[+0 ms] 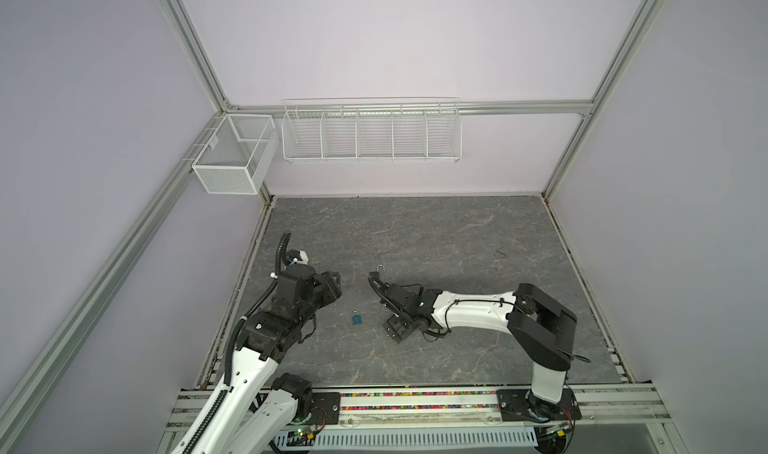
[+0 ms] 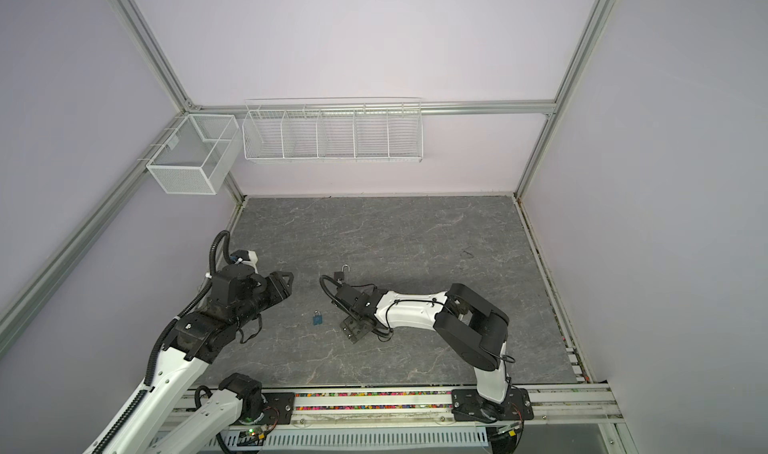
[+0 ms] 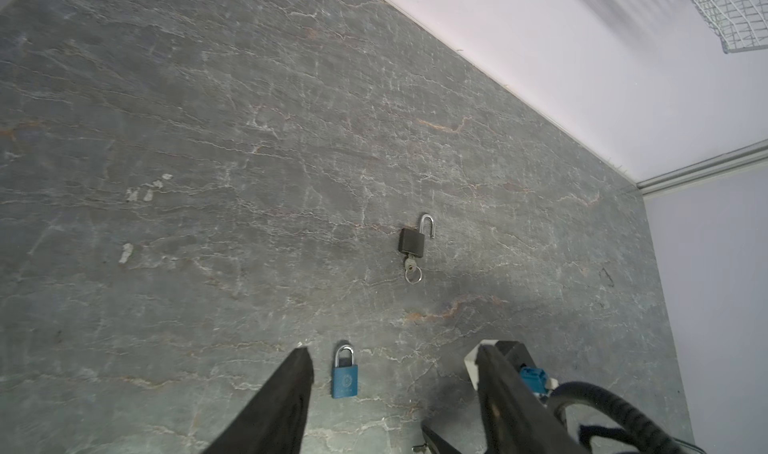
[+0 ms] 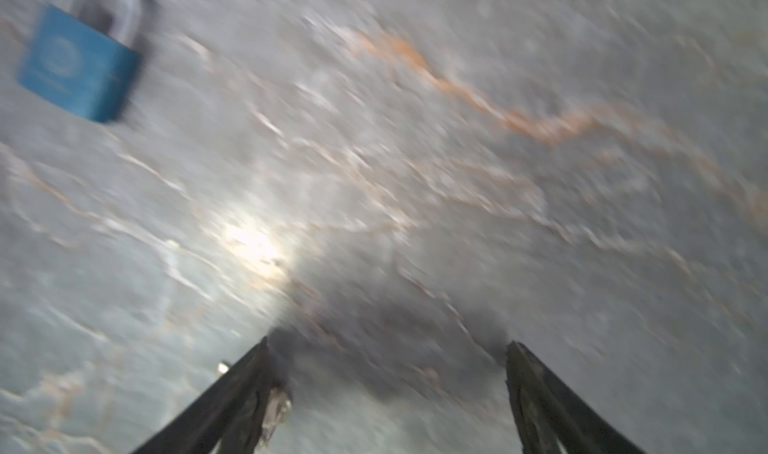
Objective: Unlock with the key
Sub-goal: 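Move the right gripper over the loose silver key beside the blue padlock, then lower the right gripper and close it on the silver key's ring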
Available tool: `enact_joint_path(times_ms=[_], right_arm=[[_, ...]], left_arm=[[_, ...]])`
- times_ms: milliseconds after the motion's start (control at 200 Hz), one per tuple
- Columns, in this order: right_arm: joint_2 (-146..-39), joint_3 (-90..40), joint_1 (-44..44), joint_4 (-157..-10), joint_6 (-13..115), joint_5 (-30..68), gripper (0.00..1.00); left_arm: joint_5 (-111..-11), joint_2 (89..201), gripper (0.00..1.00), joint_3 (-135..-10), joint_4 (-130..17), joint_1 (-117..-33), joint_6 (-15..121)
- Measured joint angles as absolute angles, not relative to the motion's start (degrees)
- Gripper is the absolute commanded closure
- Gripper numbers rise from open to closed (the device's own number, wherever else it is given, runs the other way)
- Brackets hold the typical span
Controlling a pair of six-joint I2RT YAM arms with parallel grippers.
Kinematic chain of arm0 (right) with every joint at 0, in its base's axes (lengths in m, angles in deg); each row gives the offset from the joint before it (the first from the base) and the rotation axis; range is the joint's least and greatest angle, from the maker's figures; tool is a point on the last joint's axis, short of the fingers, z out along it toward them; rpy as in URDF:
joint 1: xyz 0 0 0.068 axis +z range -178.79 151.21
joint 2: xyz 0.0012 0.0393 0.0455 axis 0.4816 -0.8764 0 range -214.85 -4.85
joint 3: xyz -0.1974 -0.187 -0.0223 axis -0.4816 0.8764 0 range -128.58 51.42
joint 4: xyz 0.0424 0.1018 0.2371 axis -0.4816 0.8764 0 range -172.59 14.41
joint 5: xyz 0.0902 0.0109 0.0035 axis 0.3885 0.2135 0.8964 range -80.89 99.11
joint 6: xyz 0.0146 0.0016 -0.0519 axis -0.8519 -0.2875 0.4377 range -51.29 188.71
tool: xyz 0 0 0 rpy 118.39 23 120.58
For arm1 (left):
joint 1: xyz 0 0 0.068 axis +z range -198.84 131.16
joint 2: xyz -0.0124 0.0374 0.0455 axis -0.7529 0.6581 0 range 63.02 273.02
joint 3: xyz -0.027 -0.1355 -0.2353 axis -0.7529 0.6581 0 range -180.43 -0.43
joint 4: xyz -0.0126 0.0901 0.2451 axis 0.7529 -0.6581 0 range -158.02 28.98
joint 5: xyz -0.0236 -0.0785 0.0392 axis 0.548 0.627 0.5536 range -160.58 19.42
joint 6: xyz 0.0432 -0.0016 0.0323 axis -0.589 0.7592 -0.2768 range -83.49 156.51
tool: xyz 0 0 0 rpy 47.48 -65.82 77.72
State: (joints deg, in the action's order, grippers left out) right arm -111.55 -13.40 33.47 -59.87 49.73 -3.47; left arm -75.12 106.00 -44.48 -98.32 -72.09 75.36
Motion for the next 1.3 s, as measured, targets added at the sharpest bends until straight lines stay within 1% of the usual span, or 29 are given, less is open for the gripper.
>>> enact_joint_path(times_ms=[180,330,415,500,645,765,815,885,1090,1140,1300], right_arm=[[-107.39,-8.96,33.32,-58.16,47.79,-3.47,0.11],[-104.42,-9.05,33.32,-55.78,47.54,-3.03,0.09],[-102.65,-10.47,33.21,-54.64,47.92,-2.86,0.06],[-100.86,-11.5,33.4,-54.25,48.7,-2.84,0.0],[-100.01,-11.5,35.33,-52.94,50.45,-1.94,0.09],[-100.71,-11.5,37.51,-50.82,50.6,-1.09,0.18],[-101.08,-11.5,38.1,-50.16,49.73,-0.67,0.19],[-101.78,-11.5,38.54,-49.66,48.68,-0.34,0.25],[-105.01,-12.44,39.11,-49.2,44.31,-0.32,0.38],[-105.56,-12.46,39.15,-49.2,43.65,-0.37,0.42],[-107.2,-13.59,39.2,-49.2,41.23,-0.52,0.48]], left_arm=[[-72.8,108.64,0.38,-43.19,-94.0,-72.72,75.27],[-72.39,110.46,0.38,-42.05,-90.87,-75.41,75.73],[-72.41,111.07,0.38,-41.83,-89.86,-76.75,76.19],[-72.43,110.85,0.38,-41.27,-89.38,-77.12,76.65],[-72.74,109.1,0.37,-40.5,-89.71,-77.09,77.13],[-73.59,107.35,0.37,-40.48,-90.39,-77.09,77.48],[-73.76,106.98,0.37,-40.48,-90.7,-77.09,77.66],[-73.85,106.59,0.37,-40.37,-91.11,-77.09,77.85],[-74.16,104.64,0.37,-39.8,-91.92,-77.12,78.09],[-74.16,104.58,0.37,-39.8,-92.12,-77.09,78.09],[-74.16,104.45,0.37,-39.76,-92.64,-77.09,78.12]])
